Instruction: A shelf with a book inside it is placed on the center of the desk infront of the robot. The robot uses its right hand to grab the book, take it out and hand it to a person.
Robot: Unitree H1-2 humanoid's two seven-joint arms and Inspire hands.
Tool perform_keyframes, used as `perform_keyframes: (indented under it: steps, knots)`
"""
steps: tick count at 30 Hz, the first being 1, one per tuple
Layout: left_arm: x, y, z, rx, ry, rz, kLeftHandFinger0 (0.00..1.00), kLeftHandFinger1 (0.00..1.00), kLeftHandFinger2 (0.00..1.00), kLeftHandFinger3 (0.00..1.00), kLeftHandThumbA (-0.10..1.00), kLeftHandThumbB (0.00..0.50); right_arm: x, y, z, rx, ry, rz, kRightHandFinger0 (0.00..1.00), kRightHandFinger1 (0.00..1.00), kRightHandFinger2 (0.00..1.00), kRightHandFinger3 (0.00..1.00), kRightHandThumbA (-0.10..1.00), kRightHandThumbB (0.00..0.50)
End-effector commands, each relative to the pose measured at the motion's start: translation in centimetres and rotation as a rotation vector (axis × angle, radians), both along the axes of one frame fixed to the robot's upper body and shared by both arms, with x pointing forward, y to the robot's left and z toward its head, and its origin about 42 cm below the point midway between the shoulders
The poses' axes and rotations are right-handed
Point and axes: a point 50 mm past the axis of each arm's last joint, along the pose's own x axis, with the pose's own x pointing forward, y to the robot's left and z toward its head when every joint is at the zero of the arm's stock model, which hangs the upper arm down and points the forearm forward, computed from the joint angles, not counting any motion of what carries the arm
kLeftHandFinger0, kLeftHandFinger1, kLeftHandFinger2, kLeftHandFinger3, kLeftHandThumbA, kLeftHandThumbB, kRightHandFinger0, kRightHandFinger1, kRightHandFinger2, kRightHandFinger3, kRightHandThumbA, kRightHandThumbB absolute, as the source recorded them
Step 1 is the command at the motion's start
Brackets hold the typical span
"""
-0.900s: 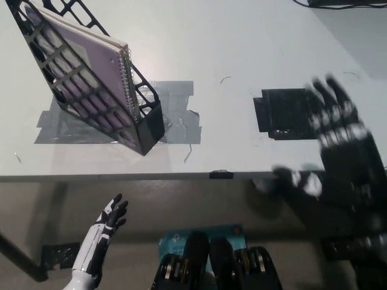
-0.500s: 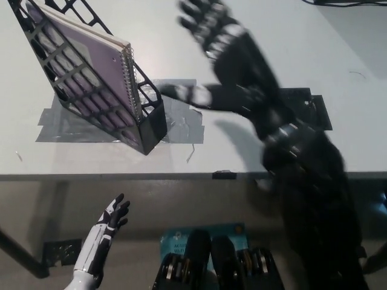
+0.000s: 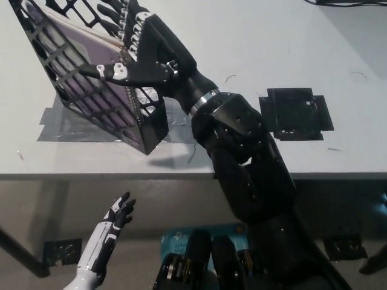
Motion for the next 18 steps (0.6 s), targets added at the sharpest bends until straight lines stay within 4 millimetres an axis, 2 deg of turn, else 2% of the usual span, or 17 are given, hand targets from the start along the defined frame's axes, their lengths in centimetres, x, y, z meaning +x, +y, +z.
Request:
perform_keyframes:
  steps: [1, 7, 9, 16, 18]
  knots:
    - [0.6, 0.0, 1.5, 0.026, -0.077, -0.042, 1.00, 1.00, 1.00, 1.00, 0.99, 0.240, -0.1, 1.6, 2.7, 0.040, -0.085, 0.008, 1.00, 1.00, 1.00, 1.00, 1.00, 0.389]
    - [0.7, 0.0, 1.8, 0.038, -0.080, -0.047, 1.00, 1.00, 1.00, 1.00, 1.00, 0.252, 0.5, 1.2, 2.9, 0.047, -0.090, -0.016, 1.00, 1.00, 1.00, 1.00, 1.00, 0.404]
    - [0.7, 0.0, 1.8, 0.038, -0.080, -0.050, 1.00, 1.00, 1.00, 1.00, 1.00, 0.240, 0.7, 1.0, 3.1, 0.055, -0.095, -0.019, 1.00, 1.00, 1.00, 1.00, 1.00, 0.409]
    - [1.0, 0.0, 1.8, 0.056, -0.096, -0.059, 1.00, 1.00, 1.00, 1.00, 1.00, 0.230, 0.3, 0.1, 5.4, 0.113, -0.142, -0.013, 1.00, 1.00, 1.00, 1.00, 1.00, 0.381]
    - [1.0, 0.0, 1.7, 0.043, -0.086, -0.059, 1.00, 1.00, 1.00, 1.00, 0.99, 0.230, 0.2, -0.2, 6.0, 0.115, -0.162, -0.015, 1.00, 1.00, 1.00, 1.00, 1.00, 0.392]
